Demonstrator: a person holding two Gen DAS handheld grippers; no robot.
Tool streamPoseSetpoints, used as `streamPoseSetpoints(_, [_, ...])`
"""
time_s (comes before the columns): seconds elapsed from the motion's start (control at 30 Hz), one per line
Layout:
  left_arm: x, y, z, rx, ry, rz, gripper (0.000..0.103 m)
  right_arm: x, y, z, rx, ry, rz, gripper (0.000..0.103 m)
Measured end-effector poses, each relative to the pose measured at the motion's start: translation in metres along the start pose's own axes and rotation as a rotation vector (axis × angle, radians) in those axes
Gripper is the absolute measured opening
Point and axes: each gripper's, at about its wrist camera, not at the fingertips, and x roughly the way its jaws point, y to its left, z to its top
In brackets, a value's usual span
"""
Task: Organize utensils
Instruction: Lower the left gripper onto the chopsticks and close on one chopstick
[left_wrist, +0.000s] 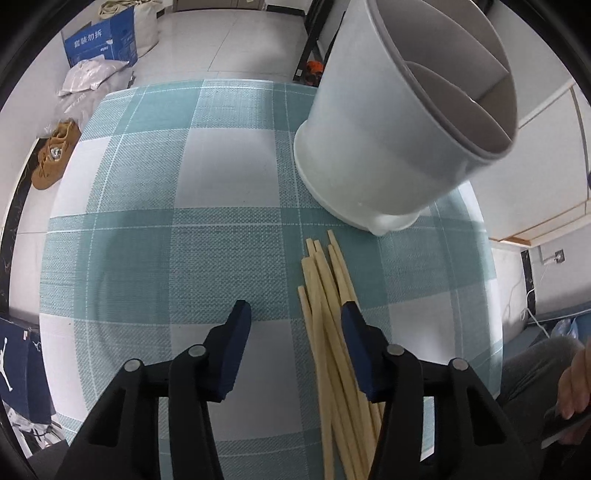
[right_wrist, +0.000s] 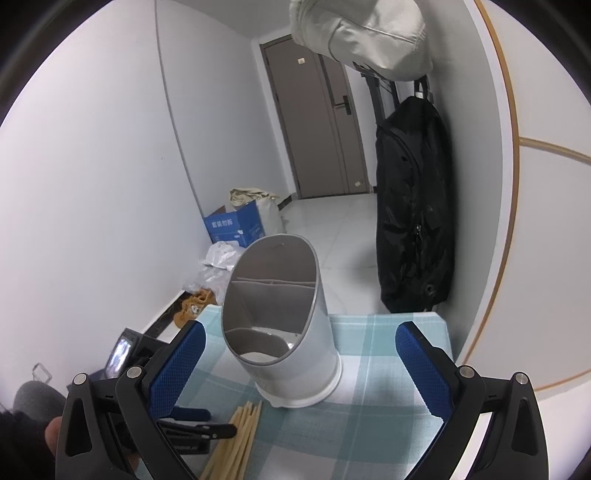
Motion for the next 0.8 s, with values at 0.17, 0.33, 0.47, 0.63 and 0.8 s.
streamPoseSetpoints(0.17, [0.002,-0.007,0.006,0.013,0.006,0.020,0.018,-0.001,-0.004,0.001,0.011,0.001,0.003,0.103])
streamPoseSetpoints(0.33, [0.002,-0.006,0.008,-0.020,0.007,-0.013,0.006,-0.002,-0.008,0.001,0.020,0.005,0.007,0.103])
streamPoseSetpoints(0.47, [-0.001,-0.004,0.009,-0.025,-0.008,-0.002,0.002,-0.002,-0.007,0.000,0.021,0.009,0.005,0.103])
streamPoseSetpoints(0.63, [-0.005,0.015,0.010,-0.066,-0.029,-0.033,0.001,-0.002,-0.003,0.000,0.009,0.013,0.005,0.103])
streamPoseSetpoints(0.8, [-0.015,0.012,0.010,-0.088,-0.066,-0.057,0.001,0.003,0.003,-0.004,0.000,0.033,0.014,0.103])
